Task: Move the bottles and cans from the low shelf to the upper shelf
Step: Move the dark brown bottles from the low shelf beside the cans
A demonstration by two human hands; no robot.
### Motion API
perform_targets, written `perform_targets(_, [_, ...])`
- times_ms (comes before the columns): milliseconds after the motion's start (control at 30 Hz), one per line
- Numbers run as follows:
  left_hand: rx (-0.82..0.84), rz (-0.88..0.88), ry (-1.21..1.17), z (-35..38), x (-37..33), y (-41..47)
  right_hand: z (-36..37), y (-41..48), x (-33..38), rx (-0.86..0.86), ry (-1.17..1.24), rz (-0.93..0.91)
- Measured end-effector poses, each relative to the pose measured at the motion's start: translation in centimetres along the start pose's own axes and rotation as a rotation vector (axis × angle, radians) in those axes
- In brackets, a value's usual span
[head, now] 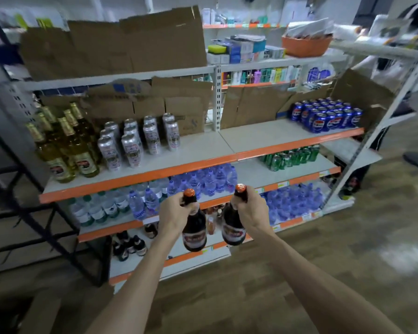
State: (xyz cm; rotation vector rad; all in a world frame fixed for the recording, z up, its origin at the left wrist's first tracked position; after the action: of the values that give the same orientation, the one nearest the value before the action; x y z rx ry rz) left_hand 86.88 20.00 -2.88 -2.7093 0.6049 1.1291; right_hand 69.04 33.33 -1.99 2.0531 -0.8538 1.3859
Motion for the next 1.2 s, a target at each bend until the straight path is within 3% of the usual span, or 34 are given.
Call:
perform_targets(133, [0.017, 0.019, 0.009, -0.6, -1.3, 4.9, 0.4, 4.3, 1.1, 0.0, 0.009, 0.024])
perform_targets(333, [-0.137, 0.043, 0.0, -3.7, -3.2, 11.7, 2.5, 10.4, 3.9, 0.015, 0.001, -0.058])
perform_targets(533, [-0.18, 0.109, -0.039, -5.5, -5.8, 18.2, 3.4, 17.6, 6.6, -0.042, 0.032, -0.105])
perform_targets(1200, [-0.146, -0.039, 0.06, 1.5, -5.1, 43.8, 13.5, 45.8, 4.2, 0.108, 0.07, -0.121])
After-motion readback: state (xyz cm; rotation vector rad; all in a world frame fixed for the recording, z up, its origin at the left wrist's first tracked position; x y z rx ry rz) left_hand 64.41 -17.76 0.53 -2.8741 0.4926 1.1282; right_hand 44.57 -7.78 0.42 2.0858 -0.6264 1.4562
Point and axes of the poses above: each hand's wrist, its own y-axis towards the middle knuckle, its own z-axis out of the palm, x = y × z, the point moved 6 cm from there along y, towards the middle knuckle, and after that the axes turned 15 degrees about y, right-handed, at the moved point
